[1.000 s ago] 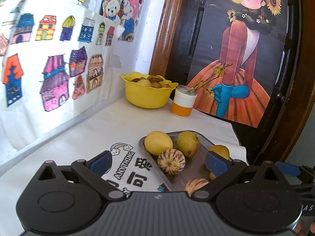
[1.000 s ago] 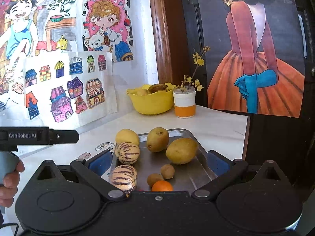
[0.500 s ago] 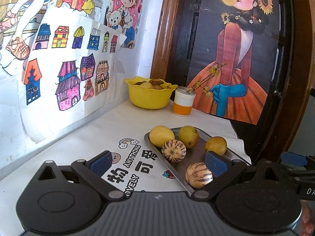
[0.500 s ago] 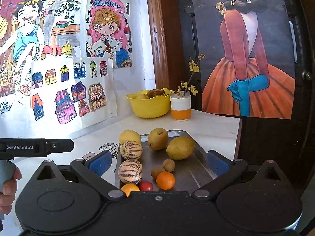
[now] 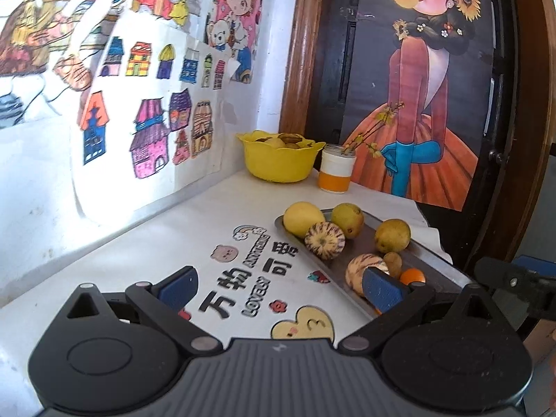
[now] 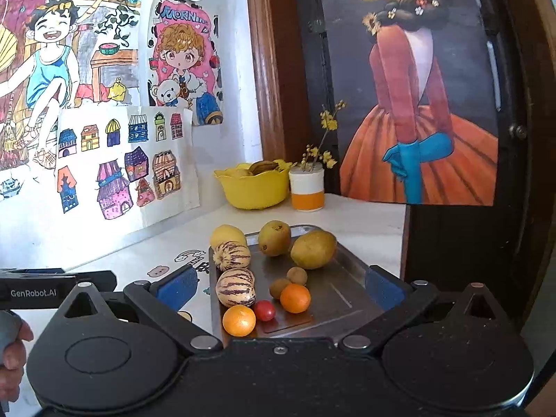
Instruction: Organize fruits
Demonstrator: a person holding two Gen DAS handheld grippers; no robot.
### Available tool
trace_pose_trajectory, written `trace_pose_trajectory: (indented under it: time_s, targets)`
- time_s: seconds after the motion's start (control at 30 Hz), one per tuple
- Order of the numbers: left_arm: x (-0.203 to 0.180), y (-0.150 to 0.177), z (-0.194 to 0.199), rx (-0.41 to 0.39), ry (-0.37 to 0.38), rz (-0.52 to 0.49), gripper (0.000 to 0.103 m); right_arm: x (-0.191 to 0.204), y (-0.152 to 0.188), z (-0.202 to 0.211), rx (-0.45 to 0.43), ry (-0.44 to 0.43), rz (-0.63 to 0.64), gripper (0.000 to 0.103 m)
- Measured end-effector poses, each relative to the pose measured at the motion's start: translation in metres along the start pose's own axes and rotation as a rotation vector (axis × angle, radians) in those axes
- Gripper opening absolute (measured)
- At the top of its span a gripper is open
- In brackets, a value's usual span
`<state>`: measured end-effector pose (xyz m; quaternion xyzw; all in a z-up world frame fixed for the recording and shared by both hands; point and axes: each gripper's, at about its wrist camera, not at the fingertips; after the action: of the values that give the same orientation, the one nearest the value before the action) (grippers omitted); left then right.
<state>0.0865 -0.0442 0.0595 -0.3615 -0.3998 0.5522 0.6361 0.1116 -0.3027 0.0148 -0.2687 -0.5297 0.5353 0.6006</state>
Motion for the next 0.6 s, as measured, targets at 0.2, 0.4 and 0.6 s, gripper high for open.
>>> trace_pose_trajectory:
  time_s: [0.2, 0.4, 0.6]
  targets:
    - [0.006, 0.015, 0.009, 0.000, -0.038, 0.013, 0.103, 0.005, 0.013, 0.011, -0.025, 0.036, 0.006, 0.102]
    - [0.010, 0.034, 0.021, -0.002, -0.078, 0.010, 0.103, 0.012, 0.031, 0.016, -0.017, 0.038, 0.015, 0.102]
    - [0.016, 0.046, 0.031, -0.024, -0.072, 0.052, 0.103, 0.020, 0.051, 0.026, -0.078, 0.064, 0.053, 0.102]
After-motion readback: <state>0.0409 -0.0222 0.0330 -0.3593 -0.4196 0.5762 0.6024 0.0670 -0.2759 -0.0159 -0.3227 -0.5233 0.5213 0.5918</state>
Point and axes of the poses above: each gripper's, at about its wrist camera, not at the fingertips, and z roughly against the way its jaws point, x to its left, y to its underside, and after that the axes turned 14 degrees about -z, right-handed
